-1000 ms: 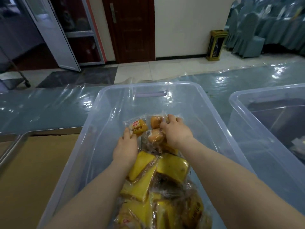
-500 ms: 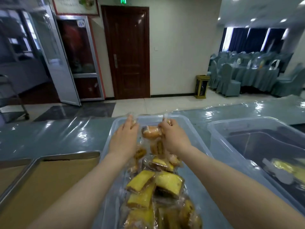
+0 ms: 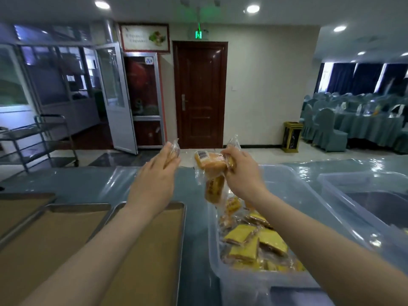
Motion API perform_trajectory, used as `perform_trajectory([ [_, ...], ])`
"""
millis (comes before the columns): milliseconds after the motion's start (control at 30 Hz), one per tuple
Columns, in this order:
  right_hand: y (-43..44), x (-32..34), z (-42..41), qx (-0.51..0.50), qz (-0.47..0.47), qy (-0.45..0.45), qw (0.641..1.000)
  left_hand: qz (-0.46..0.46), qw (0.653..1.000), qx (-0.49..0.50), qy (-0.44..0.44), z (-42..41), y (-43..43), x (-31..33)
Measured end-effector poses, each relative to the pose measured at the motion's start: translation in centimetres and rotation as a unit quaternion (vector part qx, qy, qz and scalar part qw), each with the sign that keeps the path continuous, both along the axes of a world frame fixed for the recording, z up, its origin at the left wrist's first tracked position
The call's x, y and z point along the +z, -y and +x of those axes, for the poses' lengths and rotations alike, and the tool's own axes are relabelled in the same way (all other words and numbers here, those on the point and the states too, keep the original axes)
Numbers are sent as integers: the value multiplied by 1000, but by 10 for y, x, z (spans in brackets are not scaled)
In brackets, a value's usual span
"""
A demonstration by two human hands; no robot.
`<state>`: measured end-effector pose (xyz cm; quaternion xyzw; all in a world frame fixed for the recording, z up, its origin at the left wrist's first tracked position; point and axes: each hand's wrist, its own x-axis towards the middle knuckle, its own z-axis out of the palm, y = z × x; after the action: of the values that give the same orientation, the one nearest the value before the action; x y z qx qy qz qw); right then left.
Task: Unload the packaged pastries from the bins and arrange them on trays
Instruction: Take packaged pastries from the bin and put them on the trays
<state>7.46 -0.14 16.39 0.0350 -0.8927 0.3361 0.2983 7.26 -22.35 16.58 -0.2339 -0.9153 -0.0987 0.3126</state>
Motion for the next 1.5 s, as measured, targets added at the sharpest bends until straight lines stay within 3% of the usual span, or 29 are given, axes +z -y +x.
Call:
perform_trajectory([
  [467,241,-57,41,44,-87,49,994,35,997,31,60,61,248,-44],
  [900,376,-111,-48,106,-85,130,982,76,987,78,120,2,383,-113],
  [1200,559,-150,-80,163,-130,179,962,71,970,149,177,-32,552,-154],
  [1500,764,-194,-109,152,-224,233,934,67,950,184,244,-63,741,-191],
])
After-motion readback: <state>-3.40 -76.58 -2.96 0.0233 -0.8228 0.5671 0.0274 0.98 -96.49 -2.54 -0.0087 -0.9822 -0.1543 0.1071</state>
